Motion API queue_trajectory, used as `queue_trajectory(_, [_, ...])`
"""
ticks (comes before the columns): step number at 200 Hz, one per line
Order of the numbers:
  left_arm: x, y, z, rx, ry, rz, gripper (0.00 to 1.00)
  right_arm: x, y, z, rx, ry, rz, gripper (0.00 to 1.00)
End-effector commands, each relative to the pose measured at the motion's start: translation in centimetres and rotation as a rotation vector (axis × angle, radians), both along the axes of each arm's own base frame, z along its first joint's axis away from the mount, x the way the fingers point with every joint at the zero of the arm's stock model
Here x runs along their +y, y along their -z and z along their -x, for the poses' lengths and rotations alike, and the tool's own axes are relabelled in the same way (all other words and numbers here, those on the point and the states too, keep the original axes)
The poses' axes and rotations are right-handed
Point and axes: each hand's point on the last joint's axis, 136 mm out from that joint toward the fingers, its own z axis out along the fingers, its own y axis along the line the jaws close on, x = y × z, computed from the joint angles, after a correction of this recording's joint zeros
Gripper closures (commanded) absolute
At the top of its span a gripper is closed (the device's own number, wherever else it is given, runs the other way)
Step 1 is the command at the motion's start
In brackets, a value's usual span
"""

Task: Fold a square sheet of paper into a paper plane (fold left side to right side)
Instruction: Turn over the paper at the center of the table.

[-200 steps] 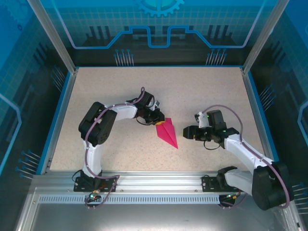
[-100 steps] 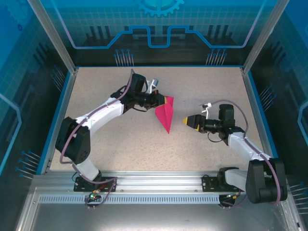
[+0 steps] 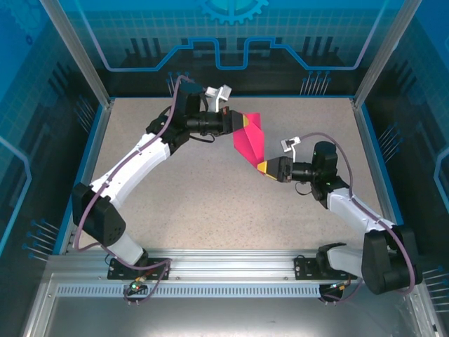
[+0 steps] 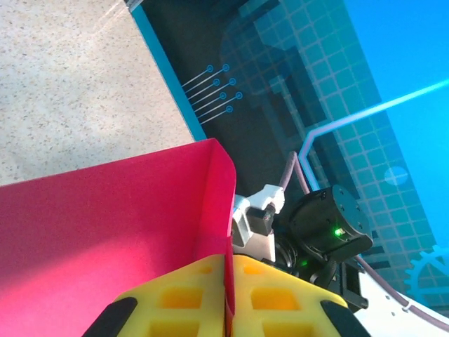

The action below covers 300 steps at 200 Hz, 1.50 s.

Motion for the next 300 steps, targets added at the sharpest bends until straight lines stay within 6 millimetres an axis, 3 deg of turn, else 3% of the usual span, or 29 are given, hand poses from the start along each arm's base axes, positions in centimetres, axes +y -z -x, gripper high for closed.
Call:
queue_trajectory(1, [-0.2, -2.8, 1.7, -0.009, 0.050, 0.051, 0.89, 1.3, -3.7, -0.2, -0.070, -0.016, -0.049, 0.01])
queue_trajectory(15, [-0.3, -3.3, 2.1, -0.008, 0.067, 0.072, 0.89, 1.5, -4.8, -0.5, -0.085, -0.004, -0.065, 0.02])
queue_trajectory(48, [-0.5, -3.7, 2.5, 0.008, 0.093, 0.101, 0.88, 1.5, -7.0, -0.9, -0.114, 0.013, -0.094, 0.19])
queue_trajectory(127, [-0.6, -2.3, 2.2, 0.034, 0.091, 0.080, 0.84, 0.1, -5.8, -0.7, -0.106, 0.072, -0.017, 0.67])
queue_trajectory(157, [-0.1, -1.2, 1.6, 0.044, 0.069, 0.047, 0.75, -0.3, -4.5, -0.1, -0.096, 0.078, 0.072, 0.83])
queue_trajectory(186, [2.4, 0.3, 0.7, 0.041, -0.020, -0.042, 0.49, -0.9, -3.3, 0.2, -0.098, 0.101, 0.181, 0.85])
queue_trajectory(226, [8.7, 2.5, 1.2, -0.023, -0.252, -0.254, 0.34, -3.2, 0.0, 0.8, -0.117, 0.163, 0.558, 0.87])
queue_trajectory(261, [14.7, 5.7, 3.2, -0.051, -0.500, -0.412, 0.31, -6.2, 3.2, 0.9, -0.230, 0.226, 1.158, 0.88])
queue_trajectory(300, [19.3, 9.2, 5.9, -0.008, -0.660, -0.519, 0.28, -8.0, 4.3, -0.3, -0.352, 0.262, 1.816, 0.88])
